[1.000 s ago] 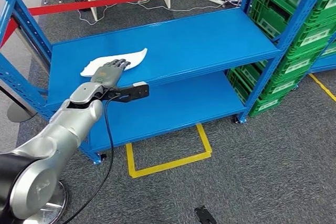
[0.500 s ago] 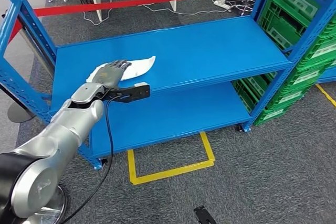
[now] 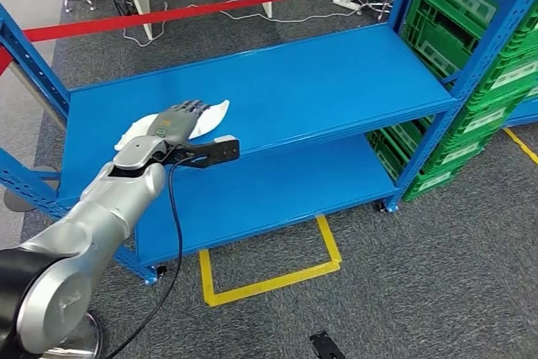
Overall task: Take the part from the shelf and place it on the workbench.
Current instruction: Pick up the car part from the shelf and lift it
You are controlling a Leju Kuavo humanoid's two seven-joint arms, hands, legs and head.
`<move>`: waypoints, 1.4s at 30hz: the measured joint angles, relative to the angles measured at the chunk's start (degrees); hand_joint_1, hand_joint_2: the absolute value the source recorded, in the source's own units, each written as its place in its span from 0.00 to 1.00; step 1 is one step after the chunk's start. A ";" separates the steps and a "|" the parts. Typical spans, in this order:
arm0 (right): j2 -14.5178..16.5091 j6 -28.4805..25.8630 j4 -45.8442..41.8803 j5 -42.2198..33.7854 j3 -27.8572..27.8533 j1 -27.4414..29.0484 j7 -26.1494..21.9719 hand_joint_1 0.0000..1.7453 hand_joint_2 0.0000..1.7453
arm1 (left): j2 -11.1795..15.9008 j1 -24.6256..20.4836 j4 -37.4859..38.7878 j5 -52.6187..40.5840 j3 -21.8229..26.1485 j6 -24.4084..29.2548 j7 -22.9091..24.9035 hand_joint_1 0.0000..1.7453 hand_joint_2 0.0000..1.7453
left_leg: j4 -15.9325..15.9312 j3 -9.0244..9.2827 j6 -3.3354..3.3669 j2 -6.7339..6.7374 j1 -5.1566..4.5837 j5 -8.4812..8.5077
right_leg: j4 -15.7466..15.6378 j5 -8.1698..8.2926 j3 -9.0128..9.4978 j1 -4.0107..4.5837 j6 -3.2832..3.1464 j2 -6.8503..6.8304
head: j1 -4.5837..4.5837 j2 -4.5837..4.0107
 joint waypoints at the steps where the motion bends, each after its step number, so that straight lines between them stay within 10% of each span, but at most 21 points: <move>1: 0.02 -0.01 0.01 0.00 0.00 -0.07 0.00 0.00 1.00 | -0.01 -0.18 0.00 0.00 0.00 0.00 0.00 0.00 0.00 | -2.12 0.84 0.23 0.01 -0.15 0.25 | -0.03 -0.27 0.13 0.07 0.27 -0.01 | 0.04 0.00; 6: 0.02 -0.01 -0.01 0.00 0.01 -0.36 -0.01 0.00 1.00 | -0.04 -0.57 -0.06 0.00 0.00 0.02 0.00 0.00 0.00 | -4.67 2.75 0.86 -0.11 0.34 -1.59 | 1.50 -1.95 -0.49 0.27 1.74 -0.58 | 0.18 0.01; 9: 0.02 0.00 -0.01 -0.05 0.01 -0.34 -0.07 0.00 1.00 | -0.02 -0.25 -0.04 0.00 0.00 0.01 0.00 0.00 0.00 | -4.86 3.76 1.31 -0.14 0.46 -2.42 | 11.76 -5.71 -6.26 0.26 2.14 -0.83 | 0.60 0.01; 11: 0.02 0.01 -0.01 -0.08 -0.02 -0.43 -0.15 0.00 1.00 | 0.06 0.41 -0.02 0.00 0.00 -0.01 0.00 0.00 0.00 | -4.84 4.68 1.28 -0.16 0.45 -3.21 | 15.13 -4.94 -9.22 0.27 2.29 -0.84 | 0.67 0.01; 15: 0.03 0.03 0.04 -0.04 -0.02 -0.22 -0.14 0.00 1.00 | 0.00 0.55 0.01 0.00 -0.01 -0.07 0.00 0.00 0.00 | -4.78 7.13 0.59 -0.37 0.41 -5.17 | 3.50 4.61 -5.88 0.19 2.24 -0.95 | 0.86 0.01; 20: 0.07 0.12 0.15 -0.03 -0.03 -0.19 -0.18 0.00 1.00 | -0.05 -0.08 0.02 0.01 -0.02 -0.33 0.01 0.00 0.00 | -4.30 7.13 -0.65 -0.35 0.20 -6.36 | -0.27 3.38 -3.70 0.14 0.46 -0.57 | 0.68 0.00; 24: 0.07 0.10 0.15 0.01 -0.04 -0.08 -0.27 0.00 1.00 | -0.07 0.36 0.09 0.37 -0.02 -0.35 0.07 0.00 1.00 | 7.05 1.73 -1.93 -0.02 0.46 -11.68 | -0.76 2.50 -2.11 -0.18 -0.55 -0.65 | 0.32 0.00; 25: 0.07 0.10 0.15 0.01 -0.04 0.06 -0.28 0.00 1.00 | -0.04 0.88 0.17 0.47 -0.02 -0.42 0.07 0.00 1.00 | 10.16 -0.17 -2.03 0.00 0.56 -12.26 | -0.78 2.22 -1.73 -0.21 -0.63 -0.62 | 0.32 0.00; 27: 0.07 0.10 0.15 0.02 -0.05 0.30 -0.28 0.00 1.00 | 0.00 1.55 0.29 0.57 -0.02 -0.76 0.07 0.00 1.00 | 10.82 -1.92 -1.88 0.00 0.69 -9.53 | -0.78 1.65 -0.99 -0.23 -0.59 -0.42 | 0.30 0.00; 31: 0.07 0.13 0.15 0.14 -0.07 0.19 -0.34 0.00 1.00 | 0.27 0.89 0.37 0.76 -0.02 -2.82 0.07 0.00 1.00 | -1.75 1.28 -1.11 0.08 0.63 -0.14 | -0.68 0.50 0.13 0.00 0.18 -0.15 | 0.36 0.00; 42: 0.04 0.21 0.15 0.26 -0.07 -0.33 -0.37 0.00 1.00 | 0.81 0.31 0.40 0.97 -0.02 -5.39 0.06 0.00 1.00 | -4.38 2.56 -0.71 -0.51 0.57 -1.19 | -1.87 0.57 0.76 0.26 0.91 -0.62 | 0.45 0.02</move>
